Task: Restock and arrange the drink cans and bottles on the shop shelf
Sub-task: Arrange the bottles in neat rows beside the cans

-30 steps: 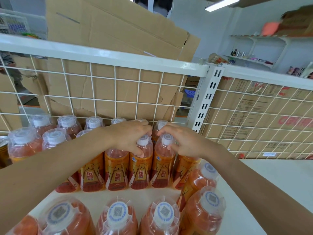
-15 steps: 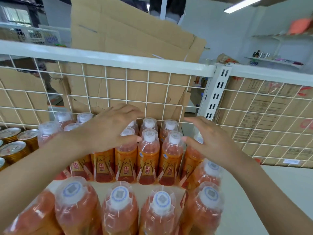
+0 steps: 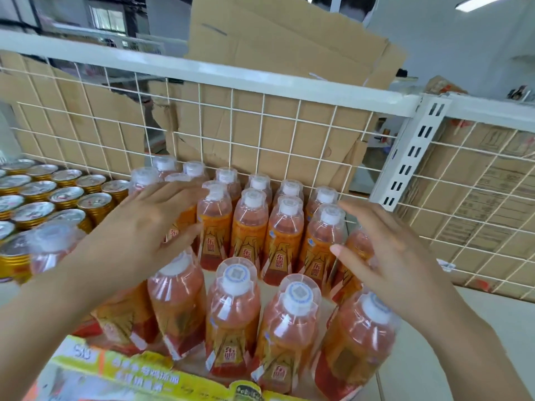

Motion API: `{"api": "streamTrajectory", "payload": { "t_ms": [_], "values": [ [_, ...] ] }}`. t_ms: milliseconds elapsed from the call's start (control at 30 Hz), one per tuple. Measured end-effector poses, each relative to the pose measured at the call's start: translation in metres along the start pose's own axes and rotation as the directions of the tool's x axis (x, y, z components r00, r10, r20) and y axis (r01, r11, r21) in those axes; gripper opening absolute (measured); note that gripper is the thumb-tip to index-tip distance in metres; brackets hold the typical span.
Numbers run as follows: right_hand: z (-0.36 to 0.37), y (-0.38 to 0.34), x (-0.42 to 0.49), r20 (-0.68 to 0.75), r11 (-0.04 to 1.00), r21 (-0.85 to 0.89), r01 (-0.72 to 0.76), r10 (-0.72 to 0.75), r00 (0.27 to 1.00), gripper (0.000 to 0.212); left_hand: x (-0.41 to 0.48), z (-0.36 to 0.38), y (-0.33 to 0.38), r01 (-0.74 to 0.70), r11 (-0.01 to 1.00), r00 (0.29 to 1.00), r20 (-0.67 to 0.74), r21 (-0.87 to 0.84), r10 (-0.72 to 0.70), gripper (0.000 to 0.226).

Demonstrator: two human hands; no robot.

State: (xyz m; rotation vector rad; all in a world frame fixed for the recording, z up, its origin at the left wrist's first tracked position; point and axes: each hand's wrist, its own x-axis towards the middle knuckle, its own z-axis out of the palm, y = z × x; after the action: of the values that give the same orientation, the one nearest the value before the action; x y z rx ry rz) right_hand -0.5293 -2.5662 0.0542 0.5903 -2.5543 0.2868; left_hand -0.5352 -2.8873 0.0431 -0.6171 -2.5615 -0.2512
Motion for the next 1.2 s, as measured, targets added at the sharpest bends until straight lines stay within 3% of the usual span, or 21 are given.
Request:
{"api": "streamTrajectory", "payload": {
  "t_ms": [467, 800, 967, 1100, 1200],
  "values": [
    [0.020, -0.119, 0.007, -0.080, 0.993, -0.065, -0.098, 0.093, 0.992, 0.055, -0.059, -0.029, -0.092, -0.024, 0.999, 0.999, -0.038, -0.043, 0.023, 0.050],
    [0.060, -0.229, 0.037, -0.053, 0.990, -0.049, -0.132, 0.130, 0.990, 0.051, -0.079, -0.024, -0.152, -0.138, 0.959, 0.977, 0.124, -0.248, 0.172, 0.056],
    [0.071, -0.262, 0.055, 0.102, 0.992, -0.039, -0.123, 0.126, 0.987, 0.059, -0.086, -0.018, -0.153, -0.110, 0.912, 0.967, 0.170, -0.395, 0.190, 0.066],
    [0.073, -0.270, 0.065, 0.366, 0.992, -0.088, -0.094, 0.119, 0.923, 0.068, -0.085, -0.010, -0.164, -0.118, 0.886, 0.960, 0.178, -0.448, 0.218, 0.079],
    [0.076, -0.269, 0.072, 0.405, 0.990, -0.118, -0.074, 0.116, 0.907, 0.068, -0.082, -0.008, -0.169, -0.138, 0.869, 0.954, 0.171, -0.475, 0.246, 0.081]
  ]
}}
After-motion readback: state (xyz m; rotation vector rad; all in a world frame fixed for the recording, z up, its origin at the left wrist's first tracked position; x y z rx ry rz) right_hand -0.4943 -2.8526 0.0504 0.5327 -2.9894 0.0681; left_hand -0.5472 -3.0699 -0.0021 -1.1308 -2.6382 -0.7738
